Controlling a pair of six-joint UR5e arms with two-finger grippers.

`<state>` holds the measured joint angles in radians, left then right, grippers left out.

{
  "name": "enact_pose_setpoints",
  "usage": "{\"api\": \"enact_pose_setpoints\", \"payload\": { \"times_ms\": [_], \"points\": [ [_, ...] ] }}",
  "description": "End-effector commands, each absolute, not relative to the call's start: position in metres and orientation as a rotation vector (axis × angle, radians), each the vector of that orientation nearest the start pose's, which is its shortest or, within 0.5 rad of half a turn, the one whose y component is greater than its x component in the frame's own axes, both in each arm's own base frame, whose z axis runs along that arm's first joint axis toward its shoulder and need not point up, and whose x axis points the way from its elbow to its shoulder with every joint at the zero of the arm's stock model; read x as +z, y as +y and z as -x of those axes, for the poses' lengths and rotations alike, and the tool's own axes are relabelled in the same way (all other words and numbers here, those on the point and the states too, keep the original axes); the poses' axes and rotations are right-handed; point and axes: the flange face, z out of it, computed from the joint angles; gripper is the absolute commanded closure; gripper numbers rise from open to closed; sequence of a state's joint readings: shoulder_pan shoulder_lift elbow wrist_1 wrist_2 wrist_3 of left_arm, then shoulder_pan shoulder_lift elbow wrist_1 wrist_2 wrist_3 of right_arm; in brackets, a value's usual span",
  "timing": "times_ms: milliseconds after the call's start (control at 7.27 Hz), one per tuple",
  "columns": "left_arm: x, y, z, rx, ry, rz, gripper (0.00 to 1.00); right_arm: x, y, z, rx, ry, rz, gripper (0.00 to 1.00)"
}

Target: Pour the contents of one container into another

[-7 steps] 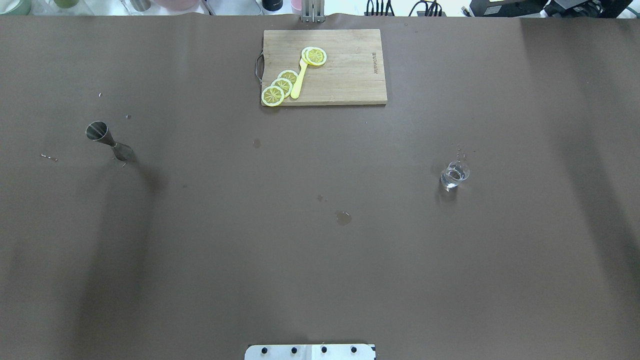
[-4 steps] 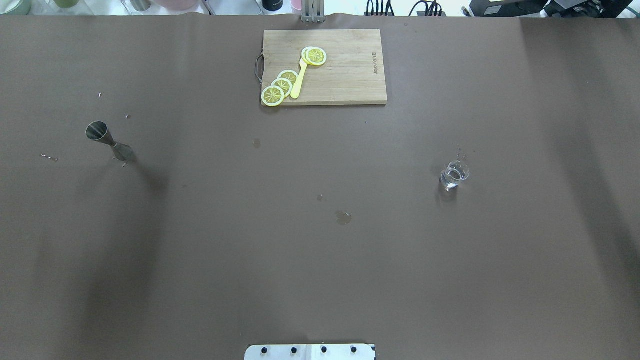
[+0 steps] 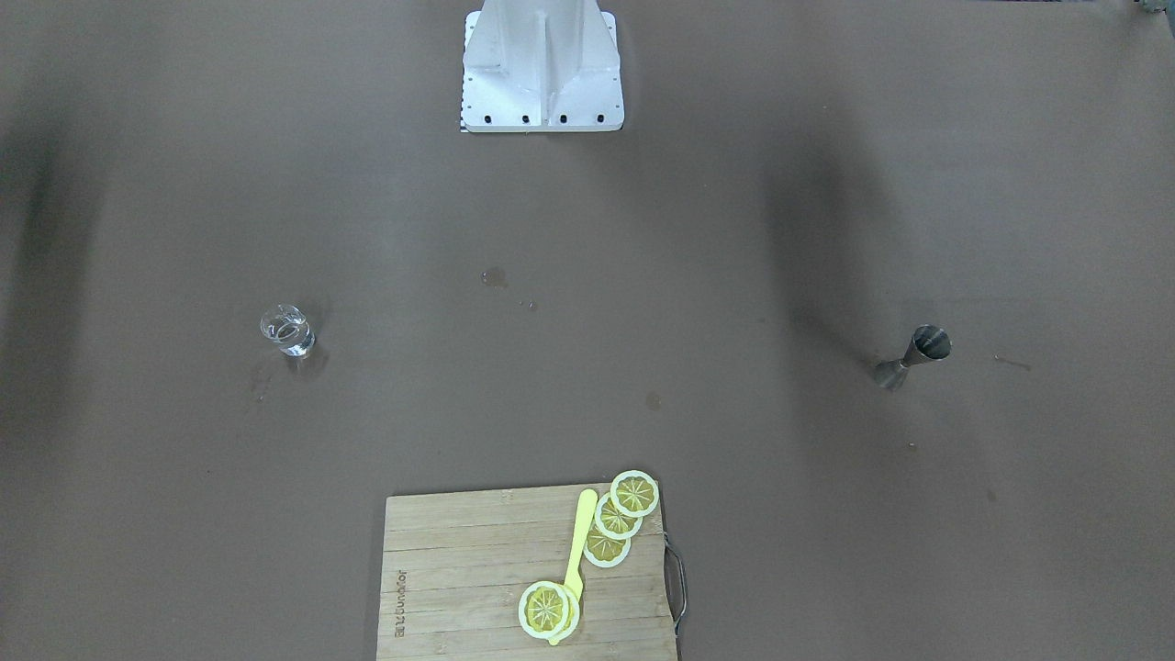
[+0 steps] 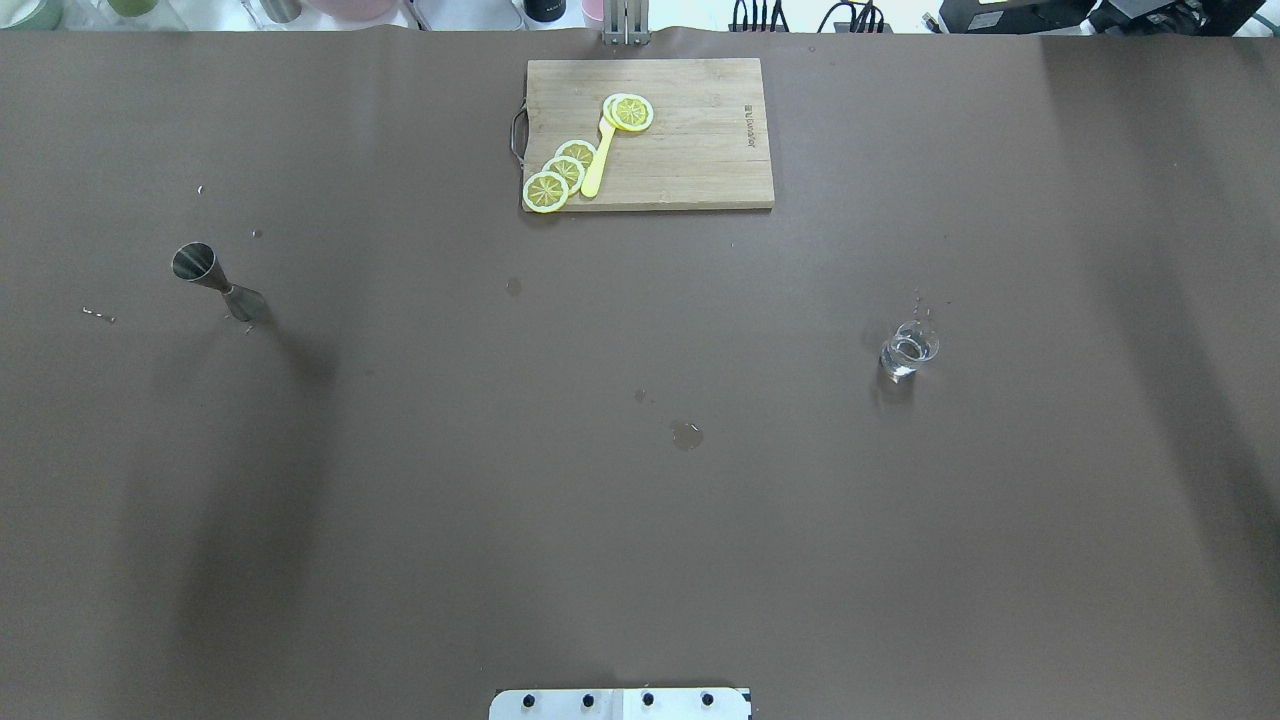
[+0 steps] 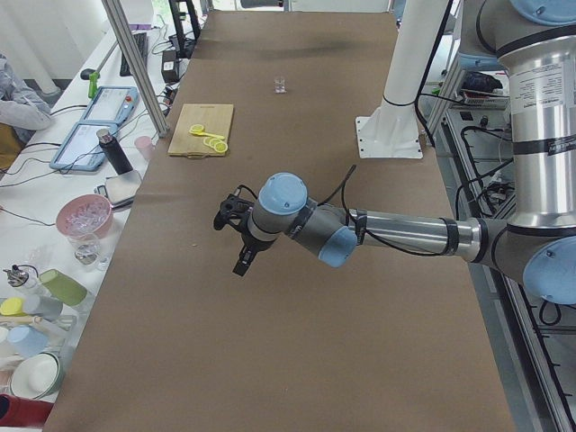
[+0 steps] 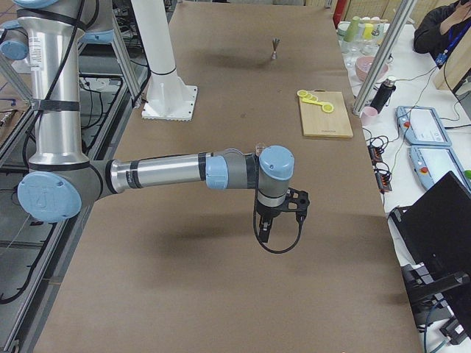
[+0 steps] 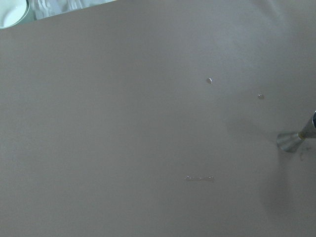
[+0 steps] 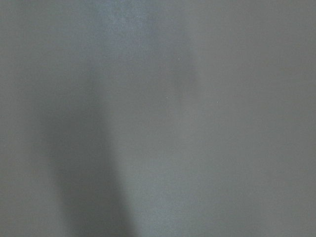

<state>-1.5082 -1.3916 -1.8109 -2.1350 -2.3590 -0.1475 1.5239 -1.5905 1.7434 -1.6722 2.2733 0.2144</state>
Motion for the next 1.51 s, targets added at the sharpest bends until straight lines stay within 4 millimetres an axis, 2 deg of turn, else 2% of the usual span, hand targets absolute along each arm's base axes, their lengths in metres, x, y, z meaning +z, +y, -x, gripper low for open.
{"api": "enact_pose_setpoints", "payload": {
  "times_ms": [0, 138, 275, 412, 688, 825, 962, 1238, 1375],
  "points": [
    [0.557, -0.437, 0.016, 0.237, 0.792, -0.605, 0.01, 0.599, -0.486, -0.042, 0.132, -0.7, 0.045, 0.0],
    [0.555, -0.434, 0.009, 0.275, 0.797, -0.657, 0.01, 0.599, -0.486, -0.042, 0.132, -0.7, 0.044, 0.0],
    [0.548, -0.428, -0.012, 0.352, 0.816, -0.717, 0.01, 0.598, -0.487, -0.042, 0.126, -0.702, 0.04, 0.0],
    [0.553, -0.42, -0.034, 0.404, 0.787, -0.784, 0.01, 0.597, -0.487, -0.041, 0.124, -0.706, 0.035, 0.0],
    [0.563, -0.405, -0.065, 0.446, 0.78, -0.891, 0.01, 0.595, -0.488, -0.041, 0.083, -0.71, 0.016, 0.0],
    [0.582, -0.39, -0.074, 0.439, 0.738, -0.958, 0.01, 0.581, -0.502, -0.04, 0.035, -0.716, -0.036, 0.0],
    [0.594, -0.381, -0.101, 0.454, 0.704, -1.018, 0.02, 0.572, -0.507, -0.036, -0.011, -0.744, -0.085, 0.0],
    [0.599, -0.373, -0.125, 0.375, 0.741, -1.072, 0.02, 0.553, -0.514, -0.018, -0.127, -0.787, -0.216, 0.0],
    [0.598, -0.363, -0.143, 0.348, 0.788, -1.106, 0.02, 0.535, -0.526, 0.004, -0.181, -0.794, -0.245, 0.0]
  ]
}}
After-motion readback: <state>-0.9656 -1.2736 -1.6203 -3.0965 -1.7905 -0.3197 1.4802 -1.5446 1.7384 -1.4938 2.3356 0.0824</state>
